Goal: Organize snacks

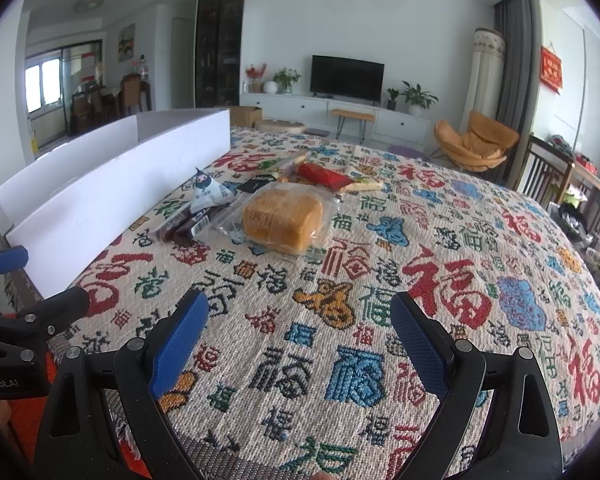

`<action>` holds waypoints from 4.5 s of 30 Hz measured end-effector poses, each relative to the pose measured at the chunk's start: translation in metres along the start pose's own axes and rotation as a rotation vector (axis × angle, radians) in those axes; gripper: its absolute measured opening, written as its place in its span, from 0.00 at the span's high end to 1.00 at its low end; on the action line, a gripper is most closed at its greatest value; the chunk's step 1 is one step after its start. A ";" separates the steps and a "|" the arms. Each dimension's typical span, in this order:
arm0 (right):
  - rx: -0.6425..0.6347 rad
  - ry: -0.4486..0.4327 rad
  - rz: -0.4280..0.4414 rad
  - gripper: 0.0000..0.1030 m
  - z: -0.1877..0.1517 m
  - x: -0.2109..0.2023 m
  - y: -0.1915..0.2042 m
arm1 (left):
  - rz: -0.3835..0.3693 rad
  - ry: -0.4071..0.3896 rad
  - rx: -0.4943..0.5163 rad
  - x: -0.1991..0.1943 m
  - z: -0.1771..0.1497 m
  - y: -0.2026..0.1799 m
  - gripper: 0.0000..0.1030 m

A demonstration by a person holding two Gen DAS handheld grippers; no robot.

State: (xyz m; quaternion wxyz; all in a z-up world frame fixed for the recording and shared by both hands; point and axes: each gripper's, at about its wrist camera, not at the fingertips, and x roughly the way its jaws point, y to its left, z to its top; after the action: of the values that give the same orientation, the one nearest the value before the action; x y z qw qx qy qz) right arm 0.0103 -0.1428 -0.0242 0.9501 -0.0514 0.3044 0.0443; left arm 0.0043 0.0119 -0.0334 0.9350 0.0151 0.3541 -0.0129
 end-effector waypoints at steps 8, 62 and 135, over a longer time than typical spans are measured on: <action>0.000 0.003 0.002 0.09 0.000 0.000 0.001 | 0.000 0.001 0.000 0.000 0.001 0.000 0.00; 0.082 0.334 0.036 0.07 0.068 0.213 -0.017 | 0.023 0.123 -0.049 0.013 0.000 0.008 0.00; 0.071 0.298 0.051 0.15 0.013 0.143 -0.125 | -0.291 0.391 -0.019 0.169 0.088 -0.052 0.79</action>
State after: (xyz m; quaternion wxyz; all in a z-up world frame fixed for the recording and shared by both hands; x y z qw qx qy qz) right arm 0.1476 -0.2578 -0.0883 0.8942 -0.0163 0.4445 0.0497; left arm 0.1869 -0.0452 -0.0806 0.8369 -0.0429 0.5270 -0.1411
